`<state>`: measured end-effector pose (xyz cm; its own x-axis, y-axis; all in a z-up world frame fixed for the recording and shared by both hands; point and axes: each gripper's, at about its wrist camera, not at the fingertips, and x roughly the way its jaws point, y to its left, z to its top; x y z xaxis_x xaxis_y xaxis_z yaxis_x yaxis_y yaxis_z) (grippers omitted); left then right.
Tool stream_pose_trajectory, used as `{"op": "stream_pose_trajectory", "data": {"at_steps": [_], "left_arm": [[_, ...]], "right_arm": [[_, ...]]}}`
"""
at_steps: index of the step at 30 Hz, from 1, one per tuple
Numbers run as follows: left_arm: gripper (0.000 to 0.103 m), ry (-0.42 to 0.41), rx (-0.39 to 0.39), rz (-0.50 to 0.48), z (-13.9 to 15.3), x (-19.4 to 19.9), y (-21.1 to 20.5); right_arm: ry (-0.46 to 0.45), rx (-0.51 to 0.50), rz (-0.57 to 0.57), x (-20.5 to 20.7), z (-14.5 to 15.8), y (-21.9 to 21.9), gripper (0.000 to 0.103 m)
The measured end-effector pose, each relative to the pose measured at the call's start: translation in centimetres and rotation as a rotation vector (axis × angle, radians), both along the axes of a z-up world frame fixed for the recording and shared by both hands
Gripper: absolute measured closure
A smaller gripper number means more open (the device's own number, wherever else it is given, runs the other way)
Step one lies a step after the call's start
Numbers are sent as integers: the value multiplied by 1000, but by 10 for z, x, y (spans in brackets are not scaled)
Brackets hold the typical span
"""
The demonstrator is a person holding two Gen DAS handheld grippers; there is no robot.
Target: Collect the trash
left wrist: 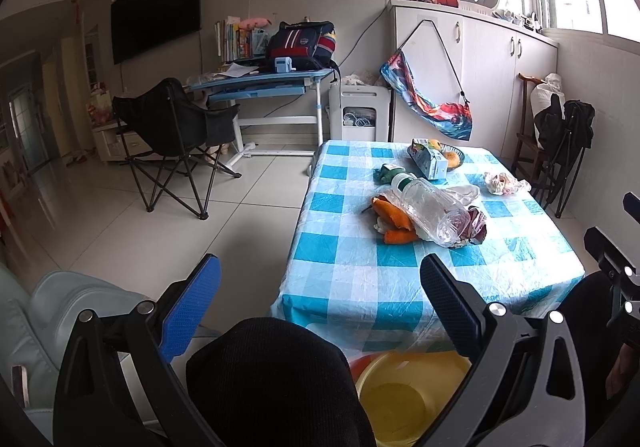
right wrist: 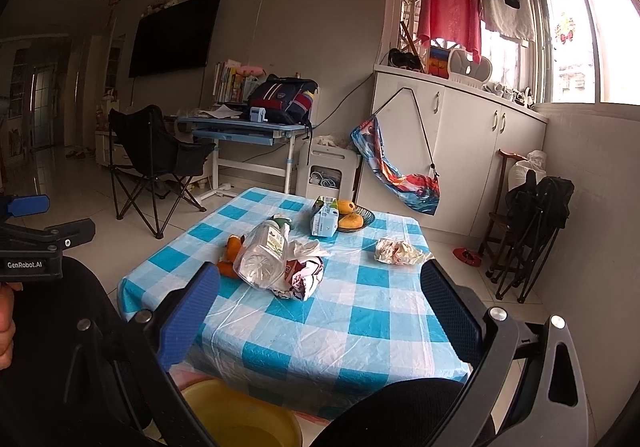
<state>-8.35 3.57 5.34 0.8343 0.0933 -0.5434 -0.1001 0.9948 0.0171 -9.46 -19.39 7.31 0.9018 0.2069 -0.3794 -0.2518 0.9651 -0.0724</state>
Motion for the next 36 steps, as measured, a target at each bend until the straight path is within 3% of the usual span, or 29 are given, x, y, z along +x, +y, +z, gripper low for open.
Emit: {"op": "stream_pose_trajectory", "data": {"at_steps": [6,8,10,12,15,18,20,22,25,28,31,33,36], "left_arm": [[6,26,-49,23,6,31,10],[6,43,-63,24,1,43,13],[6,63,-55,31,-10,54,14],[6,90,-64,38,-23,61,16],[6,130,-79,49,-44,66,19],[6,134,-122,51,-46,73,25],[6,130,-113,47,-46,80,27],[6,139,-114,31,-46,92,26],[6,155,-107,9,-44,117,19],[6,185,-146,-20,-44,147,11],[6,223,-174,-24,-52,176,4],[6,253,-192,-7,-60,192,2],[6,298,-235,21,-73,215,2]], "right_arm": [[98,36,96,58,3,10,7],[141,37,140,80,0,18,14],[200,29,191,101,-7,30,29],[272,20,210,124,-19,42,32],[408,26,234,161,-43,57,44],[528,32,223,193,-65,64,51],[586,23,202,207,-78,65,51],[603,39,193,214,-84,62,45],[622,81,196,218,-87,53,44],[687,8,207,221,-106,59,32],[675,40,209,219,-110,55,37],[664,99,227,220,-104,50,45],[657,206,243,221,-98,33,48]]}}
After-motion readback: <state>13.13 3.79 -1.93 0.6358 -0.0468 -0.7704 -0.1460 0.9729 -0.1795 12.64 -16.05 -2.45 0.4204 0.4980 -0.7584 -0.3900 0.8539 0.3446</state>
